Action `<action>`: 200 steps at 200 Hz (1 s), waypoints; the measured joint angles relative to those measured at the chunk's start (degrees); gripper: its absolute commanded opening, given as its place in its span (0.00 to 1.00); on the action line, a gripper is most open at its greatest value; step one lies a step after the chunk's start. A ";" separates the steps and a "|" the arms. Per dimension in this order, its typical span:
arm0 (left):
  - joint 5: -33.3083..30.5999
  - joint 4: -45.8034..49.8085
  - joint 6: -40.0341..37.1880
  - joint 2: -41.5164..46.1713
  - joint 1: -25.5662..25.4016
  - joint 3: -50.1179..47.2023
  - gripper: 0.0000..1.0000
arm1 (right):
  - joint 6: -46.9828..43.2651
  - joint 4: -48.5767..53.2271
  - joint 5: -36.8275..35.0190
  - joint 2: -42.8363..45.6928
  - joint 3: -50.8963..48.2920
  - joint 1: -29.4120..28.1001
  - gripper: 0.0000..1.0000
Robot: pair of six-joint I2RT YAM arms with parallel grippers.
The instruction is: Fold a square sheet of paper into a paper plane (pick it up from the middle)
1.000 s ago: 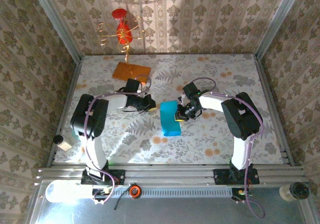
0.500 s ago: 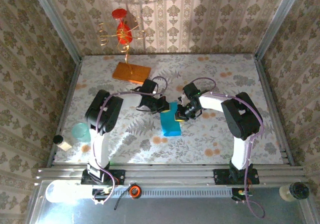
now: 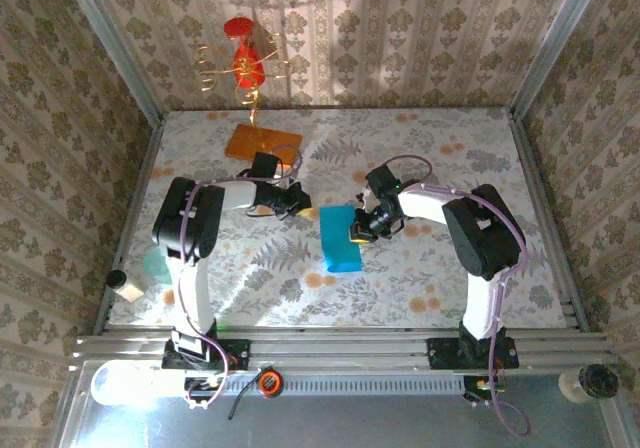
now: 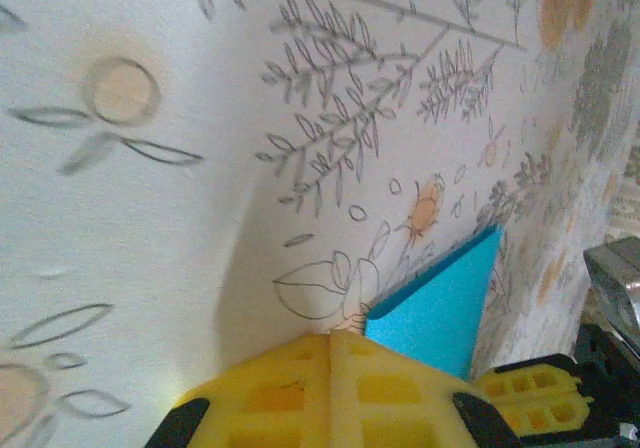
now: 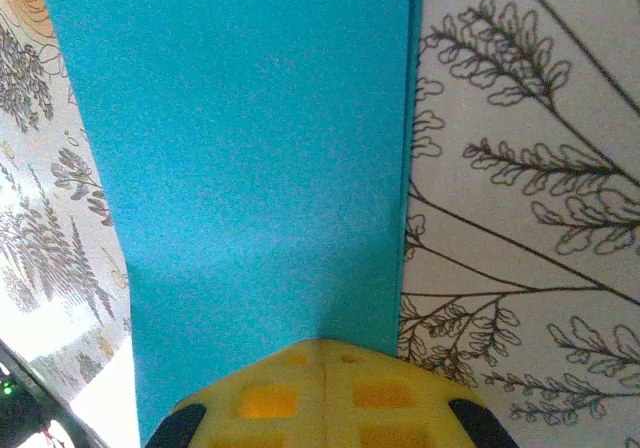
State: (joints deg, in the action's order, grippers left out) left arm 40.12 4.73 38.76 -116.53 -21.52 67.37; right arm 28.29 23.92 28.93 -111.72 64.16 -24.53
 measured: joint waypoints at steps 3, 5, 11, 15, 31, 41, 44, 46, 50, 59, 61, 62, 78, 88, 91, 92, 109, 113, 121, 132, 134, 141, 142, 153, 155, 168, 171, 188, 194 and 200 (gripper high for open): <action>-0.28 -0.02 -0.02 0.24 -0.07 0.00 0.00 | 0.02 0.00 0.00 0.00 0.00 0.00 0.00; -0.42 -0.02 0.00 0.52 -0.20 0.00 0.00 | 0.02 0.00 0.00 0.00 0.00 0.00 0.00; -0.87 -0.02 0.00 1.09 -0.63 0.00 0.00 | 0.13 0.00 0.00 0.00 0.00 0.00 0.00; -1.16 0.00 0.00 1.53 -1.01 0.00 0.00 | 0.13 0.00 0.00 0.00 0.00 0.00 0.00; -1.81 -0.07 0.24 2.95 -3.72 0.66 0.00 | 0.17 -0.02 0.00 0.00 0.00 0.00 0.00; -2.05 -0.35 0.46 3.04 -5.90 1.60 0.00 | 0.17 -0.02 0.00 0.00 -0.02 0.00 0.00; -2.05 -0.44 0.63 3.02 -6.56 1.84 0.00 | 0.17 -0.04 0.00 0.00 -0.02 0.00 0.00; -2.10 -0.48 0.63 2.99 -7.02 2.03 0.00 | 0.17 -0.04 0.00 0.00 -0.02 0.00 0.00; -2.21 -0.50 0.79 2.89 -7.72 2.29 0.00 | 0.17 -0.07 0.02 0.00 -0.02 0.00 0.00; -2.19 -0.61 1.16 2.62 -9.42 2.80 0.00 | 0.17 -0.09 0.02 0.00 -0.04 0.00 0.00; -2.19 -0.66 1.29 2.58 -9.68 2.89 0.00 | 0.17 -0.09 0.02 0.00 -0.04 0.00 0.00; -2.19 -0.68 1.36 2.47 -9.90 2.97 0.00 | 0.17 -0.09 0.02 0.00 -0.04 0.00 0.00; -2.19 -1.29 2.05 0.83 -10.99 3.74 0.00 | 0.17 -0.09 0.02 0.00 -0.04 0.00 0.00; -2.25 -1.29 2.40 -0.39 -10.78 3.89 0.00 | 0.17 -0.09 0.02 0.00 -0.04 0.00 0.00; -2.25 -1.29 2.43 -0.79 -10.62 3.89 0.00 | 0.17 -0.09 0.02 0.00 -0.04 0.00 0.00; -2.25 -1.29 2.45 -0.85 -10.60 3.89 0.00 | 0.17 -0.09 0.02 0.00 -0.04 0.00 0.00; -2.47 -1.29 2.89 -2.80 -9.35 3.89 0.00 | 0.17 -0.09 0.02 0.00 -0.04 0.02 0.00; -1.95 -1.42 3.34 -3.17 -8.96 3.89 0.00 | 0.17 -0.09 0.02 -0.02 -0.04 0.00 0.00; -1.20 -1.77 3.67 -3.43 -8.33 3.89 0.00 | 0.20 -0.09 0.02 -0.02 -0.04 0.00 0.00; -1.38 -2.01 3.72 -3.43 -7.58 3.89 0.00 | 0.26 -0.09 0.04 -0.04 -0.04 0.00 0.00; -1.36 -2.05 3.72 -3.43 -7.50 3.89 0.00 | 0.31 -0.09 0.04 -0.04 -0.04 0.02 0.00; -1.46 -2.16 3.72 -3.48 -6.86 3.89 0.00 | 0.39 -0.09 0.04 -0.04 -0.04 0.02 0.00; -1.46 -2.16 3.69 -3.48 -6.82 3.89 0.00 | 0.39 -0.09 0.04 -0.04 -0.04 0.02 0.00; -1.57 -2.05 3.67 -3.52 -5.70 3.96 0.00 | 0.44 -0.11 0.04 -0.07 -0.04 0.02 0.00; -1.57 -2.03 3.65 -3.54 -5.57 3.98 0.00 | 0.44 -0.11 0.04 -0.09 -0.04 0.02 0.00; -1.97 -1.27 3.45 -3.54 -4.13 4.35 0.00 | 0.59 -0.11 0.17 -0.13 -0.02 0.02 0.00; -2.19 -1.16 3.37 -3.54 -3.74 4.46 0.00 | 0.63 -0.11 0.22 -0.15 -0.02 0.02 0.00; -3.37 0.17 2.58 -3.65 -1.66 5.42 0.00 | 0.92 -0.11 0.33 -0.17 -0.02 0.07 0.00; -3.96 0.50 2.27 -3.65 -1.01 5.70 0.00 | 1.11 -0.11 0.35 -0.20 -0.02 0.07 0.00; -4.35 0.92 2.03 -3.65 -0.48 5.95 0.00 | 1.44 -0.11 0.44 -0.20 -0.02 0.07 0.00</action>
State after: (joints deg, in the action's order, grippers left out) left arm 35.77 5.65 40.80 -120.18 -22.00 73.32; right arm 29.74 23.81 29.36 -111.92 64.14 -24.47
